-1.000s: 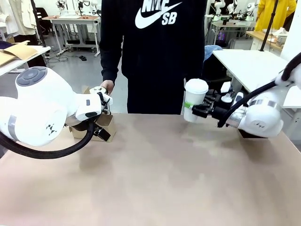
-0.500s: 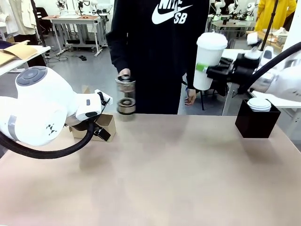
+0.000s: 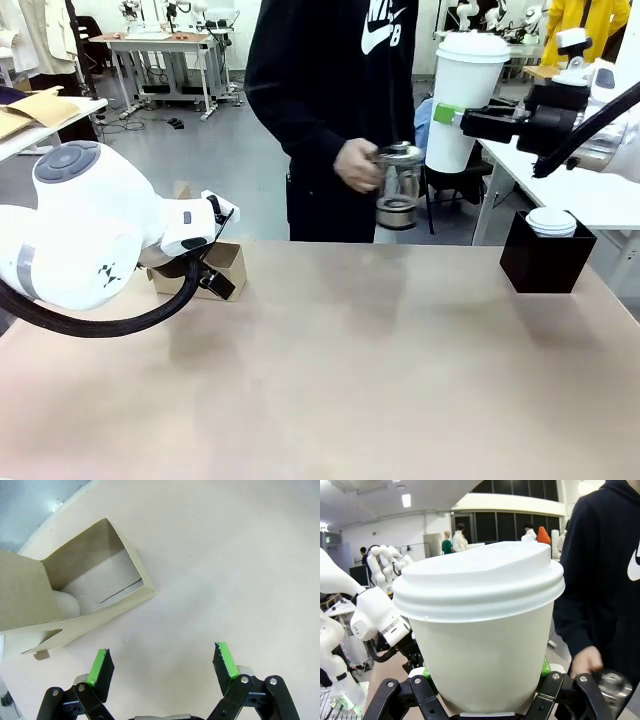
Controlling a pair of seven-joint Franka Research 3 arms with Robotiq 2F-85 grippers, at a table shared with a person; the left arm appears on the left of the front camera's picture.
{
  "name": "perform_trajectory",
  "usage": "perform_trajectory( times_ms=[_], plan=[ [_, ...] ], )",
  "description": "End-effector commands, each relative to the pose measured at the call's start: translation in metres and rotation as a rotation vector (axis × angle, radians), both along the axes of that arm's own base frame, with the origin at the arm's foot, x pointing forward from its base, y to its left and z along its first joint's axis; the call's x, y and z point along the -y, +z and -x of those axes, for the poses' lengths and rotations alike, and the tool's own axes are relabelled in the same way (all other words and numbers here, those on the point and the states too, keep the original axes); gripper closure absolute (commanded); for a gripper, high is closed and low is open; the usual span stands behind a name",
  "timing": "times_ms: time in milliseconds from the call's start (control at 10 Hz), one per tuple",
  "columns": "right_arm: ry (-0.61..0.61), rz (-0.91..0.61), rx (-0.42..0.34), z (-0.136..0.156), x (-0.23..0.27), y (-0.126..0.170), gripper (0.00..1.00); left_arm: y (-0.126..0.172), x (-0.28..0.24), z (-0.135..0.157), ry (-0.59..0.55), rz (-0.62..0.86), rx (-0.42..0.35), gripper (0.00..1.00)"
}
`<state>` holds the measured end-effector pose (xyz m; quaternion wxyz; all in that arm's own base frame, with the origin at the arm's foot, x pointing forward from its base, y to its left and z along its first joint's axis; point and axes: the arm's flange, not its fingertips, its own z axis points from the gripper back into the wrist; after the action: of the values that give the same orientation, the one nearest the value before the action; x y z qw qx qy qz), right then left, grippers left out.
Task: Pour a drink into a cup and package it in a carrier.
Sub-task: When a person places the Paper Cup Lid on the 600 ml Paper Cup , lift the 600 ml Paper Cup, then position the Cup Carrier in the center of the table.
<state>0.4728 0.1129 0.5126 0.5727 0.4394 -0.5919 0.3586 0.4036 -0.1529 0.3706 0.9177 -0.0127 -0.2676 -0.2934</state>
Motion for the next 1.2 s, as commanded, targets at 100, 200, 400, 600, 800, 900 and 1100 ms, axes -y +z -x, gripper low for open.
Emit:
perform_trajectory(
  times_ms=[100,200,400,600,800,900,1100],
  plan=[
    [-0.020,-0.003,0.036,-0.002,-0.003,0.004,0.19,0.000,-0.001,0.000,0.001,0.002,-0.001,0.00],
    [-0.020,-0.003,0.036,-0.002,-0.003,0.004,0.19,0.000,-0.001,0.000,0.001,0.002,-0.001,0.00],
    [-0.020,-0.003,0.036,-0.002,-0.003,0.004,0.19,0.000,-0.001,0.000,0.001,0.002,-0.001,0.00],
    [-0.020,-0.003,0.036,-0.002,-0.003,0.004,0.19,0.000,-0.001,0.000,0.001,0.002,-0.001,0.00],
    [-0.020,-0.003,0.036,-0.002,-0.003,0.004,0.19,0.000,-0.001,0.000,0.001,0.002,-0.001,0.00],
    [-0.020,-0.003,0.036,-0.002,-0.003,0.004,0.19,0.000,-0.001,0.000,0.001,0.002,-0.001,0.00],
    [-0.020,-0.003,0.036,-0.002,-0.003,0.004,0.19,0.022,0.002,0.006,0.018,-0.013,0.005,0.00]
  ],
)
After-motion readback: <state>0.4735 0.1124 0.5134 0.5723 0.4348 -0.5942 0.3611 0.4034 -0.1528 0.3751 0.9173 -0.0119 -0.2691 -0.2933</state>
